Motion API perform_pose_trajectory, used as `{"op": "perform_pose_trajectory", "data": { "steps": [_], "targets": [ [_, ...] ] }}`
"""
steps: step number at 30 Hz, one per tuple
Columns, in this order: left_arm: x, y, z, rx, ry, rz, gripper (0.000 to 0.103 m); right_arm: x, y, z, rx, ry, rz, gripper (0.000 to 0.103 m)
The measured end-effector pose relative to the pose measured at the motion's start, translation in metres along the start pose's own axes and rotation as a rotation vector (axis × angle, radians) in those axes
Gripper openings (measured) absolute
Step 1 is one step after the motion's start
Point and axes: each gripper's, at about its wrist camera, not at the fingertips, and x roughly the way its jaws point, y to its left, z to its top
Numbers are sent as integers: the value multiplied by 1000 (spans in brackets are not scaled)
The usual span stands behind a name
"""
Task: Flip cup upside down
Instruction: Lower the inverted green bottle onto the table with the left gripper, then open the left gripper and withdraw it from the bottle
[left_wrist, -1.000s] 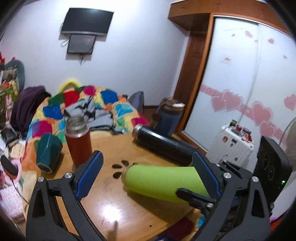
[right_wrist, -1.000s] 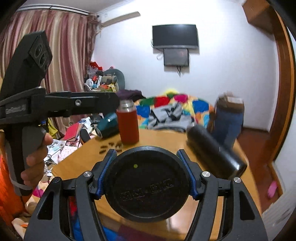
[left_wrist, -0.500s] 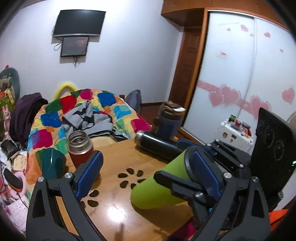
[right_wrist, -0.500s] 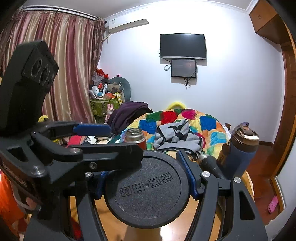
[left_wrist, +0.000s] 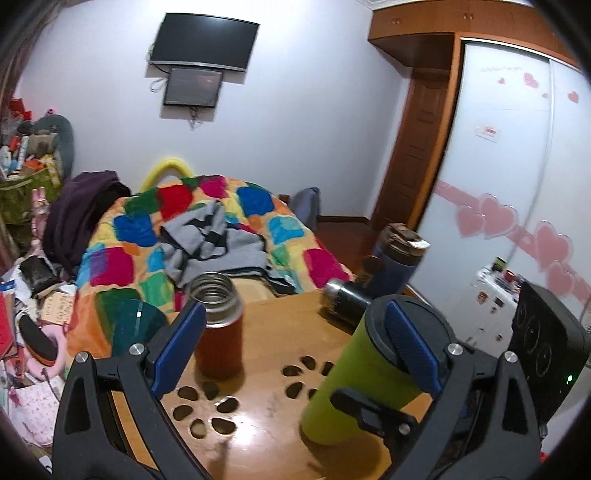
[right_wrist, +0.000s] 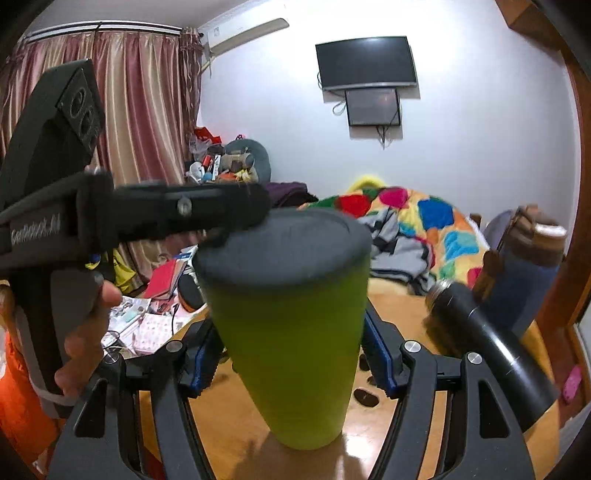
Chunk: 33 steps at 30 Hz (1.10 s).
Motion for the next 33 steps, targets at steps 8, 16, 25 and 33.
{"op": "perform_pose_trajectory", "data": {
  "steps": [8, 16, 25, 33],
  "targets": [
    [-2, -1, 1, 36, -19, 51, 99, -4, 7, -1, -8, 25, -19, 65],
    [-27, -17, -6, 77, -75, 104, 99, -47, 2, 4, 2, -31, -35, 67],
    [-79, -43, -12, 100, -171, 159, 99, -110, -4, 20, 28, -149, -110, 80],
    [-110, -68, -32, 127, -221, 226, 102, -154, 0, 22, 53, -206, -159, 87]
  ]
}}
